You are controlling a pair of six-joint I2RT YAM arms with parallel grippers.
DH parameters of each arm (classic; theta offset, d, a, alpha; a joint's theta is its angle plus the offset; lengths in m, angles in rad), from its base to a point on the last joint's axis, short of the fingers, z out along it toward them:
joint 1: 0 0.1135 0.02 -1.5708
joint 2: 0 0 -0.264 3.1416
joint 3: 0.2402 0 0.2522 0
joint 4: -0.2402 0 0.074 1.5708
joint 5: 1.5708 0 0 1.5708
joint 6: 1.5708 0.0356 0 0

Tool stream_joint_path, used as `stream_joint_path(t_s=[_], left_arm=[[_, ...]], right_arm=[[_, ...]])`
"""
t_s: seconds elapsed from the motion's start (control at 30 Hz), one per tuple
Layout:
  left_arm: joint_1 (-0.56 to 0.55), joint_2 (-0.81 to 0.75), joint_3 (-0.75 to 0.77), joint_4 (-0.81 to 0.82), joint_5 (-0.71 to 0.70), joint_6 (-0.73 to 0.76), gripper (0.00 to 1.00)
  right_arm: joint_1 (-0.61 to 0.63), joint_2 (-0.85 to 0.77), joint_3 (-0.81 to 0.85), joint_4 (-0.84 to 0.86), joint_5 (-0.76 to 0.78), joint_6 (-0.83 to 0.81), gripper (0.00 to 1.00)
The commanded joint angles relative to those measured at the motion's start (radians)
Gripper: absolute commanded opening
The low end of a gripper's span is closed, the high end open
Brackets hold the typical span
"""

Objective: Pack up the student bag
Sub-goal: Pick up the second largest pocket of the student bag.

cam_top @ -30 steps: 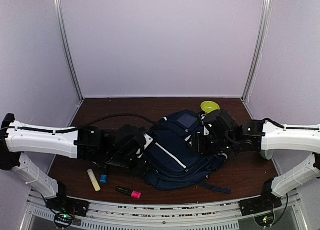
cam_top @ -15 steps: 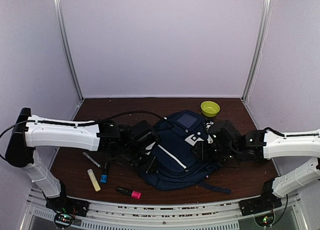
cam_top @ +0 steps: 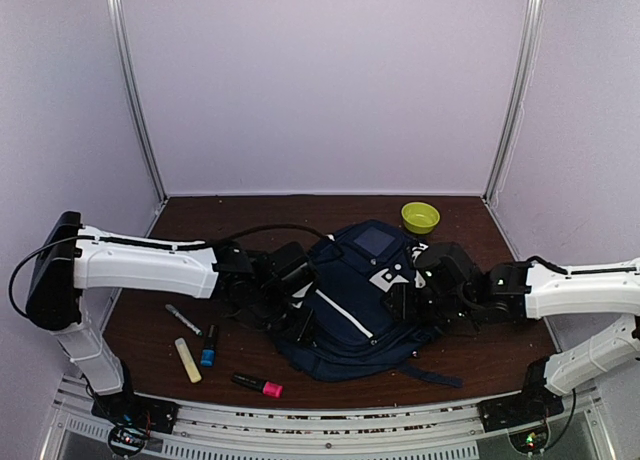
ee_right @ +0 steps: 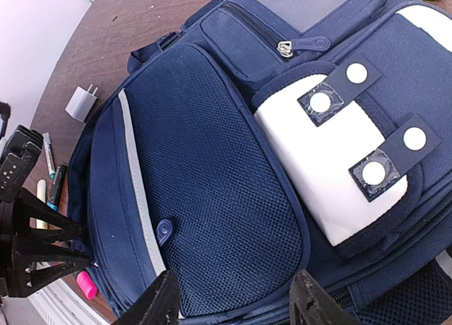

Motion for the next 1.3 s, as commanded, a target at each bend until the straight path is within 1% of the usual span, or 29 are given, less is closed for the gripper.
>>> stream_joint_path(t_s=[0.0,0.2,0.4,0.47,0.53,0.6,0.73,0.8,0.9,0.97,1.03,1.17,1.27], left_arm=[[-0.002,0.010,0.012,0.039,0.039,-0.001,0.40],[-0.002,0.004,-0.005,0.049,0.062,-0.006,0.36],[-0.002,-0.008,-0.030,0.089,0.084,-0.004,0.27],[-0.002,-0.010,-0.028,0.091,0.083,0.000,0.20],[-0.002,-0.017,-0.031,0.091,0.082,0.001,0.08],[-0.002,-0.025,-0.035,0.091,0.076,0.006,0.00],[-0.002,-0.042,-0.035,0.080,0.051,0.024,0.00],[-0.002,-0.064,-0.034,0.087,0.041,0.045,0.00],[-0.002,-0.122,-0.022,0.075,-0.018,0.088,0.00],[-0.002,-0.171,-0.005,0.034,-0.125,0.109,0.00],[-0.002,-0.217,-0.004,0.023,-0.186,0.133,0.00],[-0.002,-0.309,-0.044,0.078,-0.246,0.169,0.00],[-0.002,-0.356,-0.069,0.125,-0.250,0.198,0.00]], right_arm=[[-0.002,0.005,-0.022,0.025,-0.008,0.009,0.54],[-0.003,0.021,-0.024,0.031,-0.015,0.013,0.53],[-0.002,0.036,-0.023,0.035,-0.024,0.014,0.53],[-0.003,0.036,-0.023,0.033,-0.026,0.015,0.53],[-0.002,0.031,-0.024,0.031,-0.028,0.015,0.52],[-0.002,0.023,-0.031,0.029,-0.029,0.016,0.52],[-0.002,0.002,-0.041,0.020,-0.047,0.003,0.52],[0.006,-0.012,-0.037,0.023,-0.080,-0.030,0.52],[0.045,-0.033,-0.015,0.008,-0.105,-0.116,0.49],[0.074,-0.039,0.007,-0.008,-0.116,-0.179,0.49],[0.100,-0.036,0.031,-0.023,-0.132,-0.242,0.49],[0.145,-0.012,0.089,-0.022,-0.138,-0.356,0.48],[0.184,0.012,0.149,-0.017,-0.134,-0.448,0.49]])
